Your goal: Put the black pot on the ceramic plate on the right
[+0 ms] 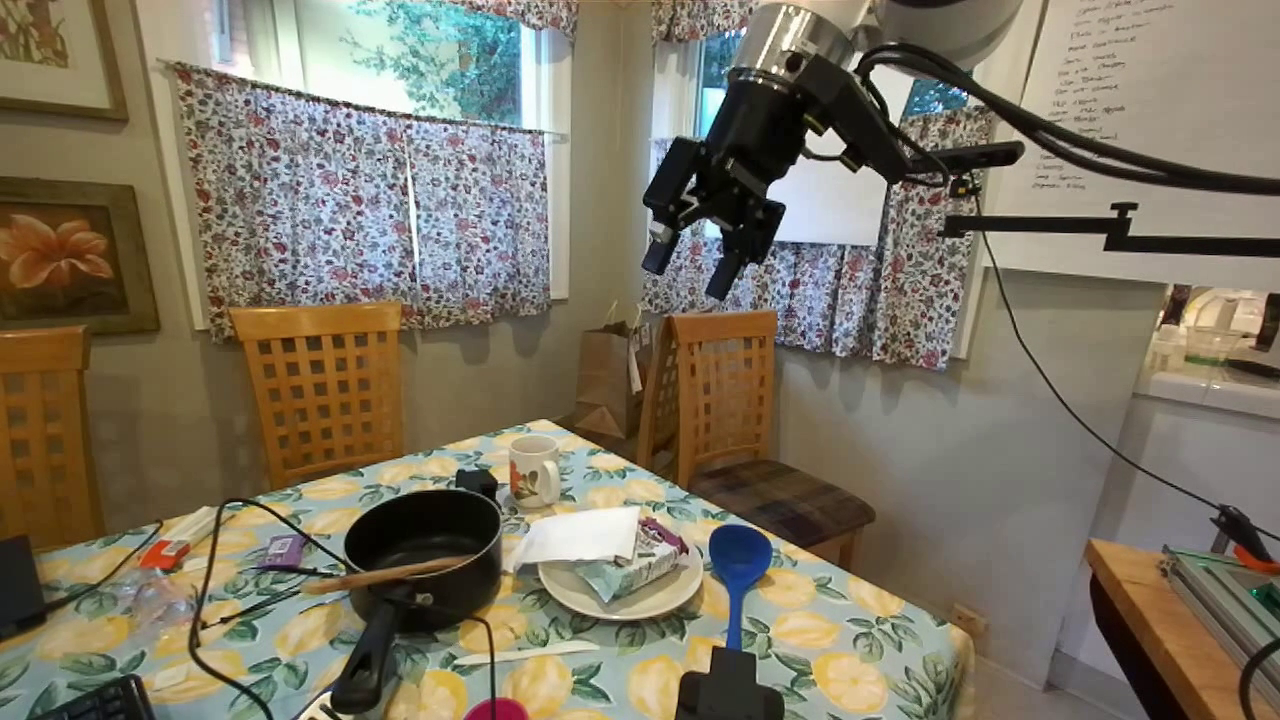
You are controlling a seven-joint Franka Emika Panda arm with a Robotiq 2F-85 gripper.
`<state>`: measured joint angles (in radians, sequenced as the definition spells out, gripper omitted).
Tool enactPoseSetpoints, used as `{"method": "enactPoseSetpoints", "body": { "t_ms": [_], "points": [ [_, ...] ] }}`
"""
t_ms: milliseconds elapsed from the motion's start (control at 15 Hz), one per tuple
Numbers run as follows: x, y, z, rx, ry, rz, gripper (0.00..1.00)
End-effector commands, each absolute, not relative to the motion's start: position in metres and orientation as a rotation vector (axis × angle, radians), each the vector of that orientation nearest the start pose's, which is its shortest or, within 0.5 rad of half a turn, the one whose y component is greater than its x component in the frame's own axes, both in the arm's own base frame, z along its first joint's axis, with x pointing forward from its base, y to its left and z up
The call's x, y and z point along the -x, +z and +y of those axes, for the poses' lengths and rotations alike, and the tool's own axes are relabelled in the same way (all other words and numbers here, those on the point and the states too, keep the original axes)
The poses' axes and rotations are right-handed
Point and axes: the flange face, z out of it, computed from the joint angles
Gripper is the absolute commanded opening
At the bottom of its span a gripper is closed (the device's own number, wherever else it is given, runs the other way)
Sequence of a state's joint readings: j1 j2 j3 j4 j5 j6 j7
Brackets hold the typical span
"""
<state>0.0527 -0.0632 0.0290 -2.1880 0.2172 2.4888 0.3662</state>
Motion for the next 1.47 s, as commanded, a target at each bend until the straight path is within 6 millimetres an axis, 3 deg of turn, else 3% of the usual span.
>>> {"method": "enactPoseSetpoints", "body": {
  "t_ms": [0,267,467,667,1000,1067,1133,1267,1400],
  "points": [
    [-0.583,0.451,0.029,2.744,-0.505,0.677,1.0],
    [-0.628,0.437,0.002,2.788,-0.406,0.551,1.0],
    [-0.663,0.416,-0.002,2.828,-0.271,0.457,1.0],
    [-0.702,0.391,0.012,2.843,-0.254,0.507,1.0],
    [-0.754,0.34,0.054,2.866,-0.272,0.638,1.0],
    [-0.759,0.33,0.062,2.875,-0.232,0.629,1.0],
    [-0.736,0.343,0.05,2.855,-0.253,0.595,1.0],
    [-0.748,0.325,0.064,2.86,-0.235,0.602,1.0],
    [-0.754,0.322,0.065,2.861,-0.235,0.606,1.0]
  ]
}}
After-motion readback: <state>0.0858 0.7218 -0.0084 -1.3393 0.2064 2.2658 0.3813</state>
